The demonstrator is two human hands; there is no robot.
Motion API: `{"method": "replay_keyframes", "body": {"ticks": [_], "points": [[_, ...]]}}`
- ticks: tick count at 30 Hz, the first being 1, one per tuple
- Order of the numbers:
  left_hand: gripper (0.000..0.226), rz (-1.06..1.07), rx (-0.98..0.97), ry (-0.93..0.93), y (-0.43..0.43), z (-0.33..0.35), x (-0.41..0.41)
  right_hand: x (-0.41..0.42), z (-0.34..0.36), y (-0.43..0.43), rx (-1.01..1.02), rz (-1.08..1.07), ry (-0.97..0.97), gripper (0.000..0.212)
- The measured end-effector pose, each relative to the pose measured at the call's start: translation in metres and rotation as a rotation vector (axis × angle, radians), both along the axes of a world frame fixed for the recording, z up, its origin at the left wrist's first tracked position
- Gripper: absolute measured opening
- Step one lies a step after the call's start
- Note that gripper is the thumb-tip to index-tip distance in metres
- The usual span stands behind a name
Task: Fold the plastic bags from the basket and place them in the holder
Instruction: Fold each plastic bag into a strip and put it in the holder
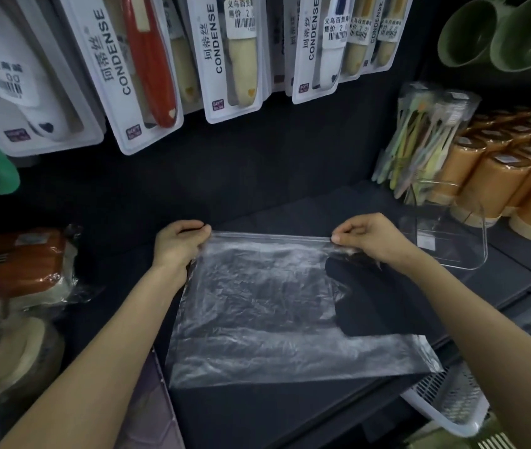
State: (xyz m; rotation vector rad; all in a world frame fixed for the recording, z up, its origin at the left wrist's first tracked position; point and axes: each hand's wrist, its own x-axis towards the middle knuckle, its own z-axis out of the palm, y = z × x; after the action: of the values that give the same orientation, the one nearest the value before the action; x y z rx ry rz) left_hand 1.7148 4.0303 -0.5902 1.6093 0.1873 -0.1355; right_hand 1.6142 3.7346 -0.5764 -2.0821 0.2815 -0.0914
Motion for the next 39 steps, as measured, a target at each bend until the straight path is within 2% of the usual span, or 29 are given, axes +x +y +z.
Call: {"method": "replay_keyframes", "body": {"ticks": [3, 6, 10, 13, 14, 15, 17, 19, 22, 23, 25, 28, 31, 34, 36, 39], "points": [[0.018, 0.002, 0.041, -0.041, -0.002, -0.003, -0.001, -0.002, 0.006, -0.001, 0.0, 0.0, 0.056, 0.029], [0.014, 0.024, 0.172, -0.103, -0.002, -0.007, 0.0, -0.001, 0.009, -0.005, -0.196, 0.032, 0.142, 0.04], [0.023, -0.053, 0.358, -0.219, -0.003, -0.009, -0.002, 0.004, 0.009, -0.006, -0.584, -0.007, 0.171, 0.025], [0.037, -0.107, 0.313, -0.18, -0.005, -0.004, -0.004, 0.007, 0.011, -0.007, -0.573, -0.105, 0.11, 0.03], [0.038, -0.101, 0.359, -0.216, -0.004, -0.003, -0.005, 0.006, 0.012, -0.006, -0.554, -0.112, 0.109, 0.032], [0.036, -0.104, 0.498, -0.32, -0.002, -0.003, -0.007, 0.005, 0.012, -0.005, -0.579, -0.124, 0.116, 0.032], [0.032, -0.165, 0.816, -0.61, 0.0, -0.008, -0.014, 0.003, 0.011, -0.002, -0.791, -0.175, 0.093, 0.033], [0.032, -0.31, 0.965, -0.787, -0.003, -0.015, -0.022, 0.002, 0.008, 0.008, -1.023, -0.239, -0.091, 0.038], [0.045, -0.49, 1.083, -0.775, -0.013, -0.019, -0.033, 0.004, -0.003, 0.051, -0.984, -0.115, -0.327, 0.051], [0.049, -0.525, 1.136, -0.744, -0.016, -0.022, -0.035, 0.005, -0.01, 0.069, -0.956, -0.029, -0.355, 0.052], [0.056, -0.583, 1.225, -0.638, -0.019, -0.025, -0.037, 0.006, -0.024, 0.1, -0.918, 0.157, -0.273, 0.06], [0.06, -0.63, 1.255, -0.533, -0.021, -0.031, -0.039, 0.001, -0.039, 0.108, -0.928, 0.27, -0.037, 0.077], [0.059, -0.642, 1.272, -0.503, -0.021, -0.031, -0.039, -0.002, -0.043, 0.078, -0.98, 0.164, 0.064, 0.071], [0.059, -0.663, 1.282, -0.478, -0.021, -0.03, -0.037, -0.01, -0.038, 0.043, -0.965, 0.076, 0.197, 0.055], [0.059, -0.694, 1.212, -0.433, -0.021, -0.026, -0.036, -0.018, -0.031, 0.033, -0.949, 0.073, 0.204, 0.058], [0.058, -0.665, 0.884, -0.347, -0.013, -0.008, -0.039, -0.04, -0.014, 0.054, -0.866, 0.125, -0.003, 0.08]]}}
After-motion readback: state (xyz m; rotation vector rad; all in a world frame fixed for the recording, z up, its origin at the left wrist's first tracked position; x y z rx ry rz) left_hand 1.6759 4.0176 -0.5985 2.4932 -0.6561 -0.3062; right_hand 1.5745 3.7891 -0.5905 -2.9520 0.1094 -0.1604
